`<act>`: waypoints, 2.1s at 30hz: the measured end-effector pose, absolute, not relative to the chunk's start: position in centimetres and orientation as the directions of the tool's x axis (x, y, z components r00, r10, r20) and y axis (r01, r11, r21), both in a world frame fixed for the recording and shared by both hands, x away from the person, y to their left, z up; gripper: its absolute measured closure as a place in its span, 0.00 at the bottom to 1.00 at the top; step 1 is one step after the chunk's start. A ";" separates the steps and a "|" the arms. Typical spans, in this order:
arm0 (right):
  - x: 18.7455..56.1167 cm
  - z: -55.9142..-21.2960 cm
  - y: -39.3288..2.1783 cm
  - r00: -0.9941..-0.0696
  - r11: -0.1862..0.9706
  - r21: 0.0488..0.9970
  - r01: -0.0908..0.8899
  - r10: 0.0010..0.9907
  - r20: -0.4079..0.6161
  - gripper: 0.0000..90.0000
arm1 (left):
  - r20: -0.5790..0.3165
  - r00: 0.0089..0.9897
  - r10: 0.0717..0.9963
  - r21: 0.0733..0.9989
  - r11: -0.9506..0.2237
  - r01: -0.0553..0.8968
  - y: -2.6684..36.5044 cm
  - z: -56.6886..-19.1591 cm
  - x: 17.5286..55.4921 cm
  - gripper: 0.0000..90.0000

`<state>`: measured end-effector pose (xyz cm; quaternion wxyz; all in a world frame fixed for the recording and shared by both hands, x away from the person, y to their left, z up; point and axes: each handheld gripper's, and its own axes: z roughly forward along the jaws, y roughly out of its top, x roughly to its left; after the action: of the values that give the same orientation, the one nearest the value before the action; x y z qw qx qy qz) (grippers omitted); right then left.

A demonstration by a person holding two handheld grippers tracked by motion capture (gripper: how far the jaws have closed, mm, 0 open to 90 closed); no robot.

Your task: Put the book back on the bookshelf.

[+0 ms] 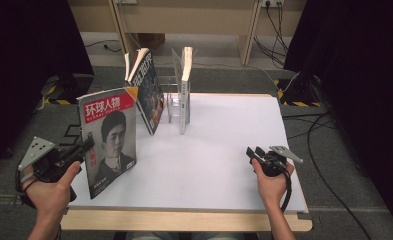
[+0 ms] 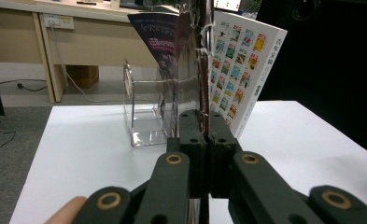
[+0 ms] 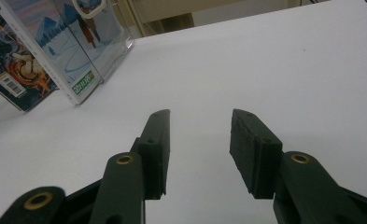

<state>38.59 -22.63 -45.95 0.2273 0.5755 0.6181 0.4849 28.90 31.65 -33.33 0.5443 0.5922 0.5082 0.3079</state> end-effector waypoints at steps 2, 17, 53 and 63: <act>38.5 -46.0 -22.6 -0.231 -0.133 0.860 0.493 0.933 0.277 0.66 | -0.193 0.289 0.937 0.958 0.117 0.260 31.9 -33.3 28.6 0.96; 38.6 -46.2 -22.5 -0.231 -0.132 0.858 0.496 0.933 0.277 0.66 | -0.163 0.274 0.948 0.964 0.094 0.247 32.8 -32.4 29.2 0.96; 38.9 -47.0 -23.0 -0.214 -0.142 0.842 0.520 0.933 0.289 0.66 | -0.190 0.323 0.927 0.966 0.117 0.232 28.8 -30.9 41.3 0.96; 39.1 -47.3 -23.1 -0.215 -0.136 0.838 0.528 0.934 0.287 0.65 | -0.196 0.337 0.921 0.966 0.122 0.229 27.9 -30.2 43.9 0.96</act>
<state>39.06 -23.06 -47.34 0.2152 0.5883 0.6211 0.4710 43.94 27.85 -30.21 0.5676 0.5885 0.4886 0.3046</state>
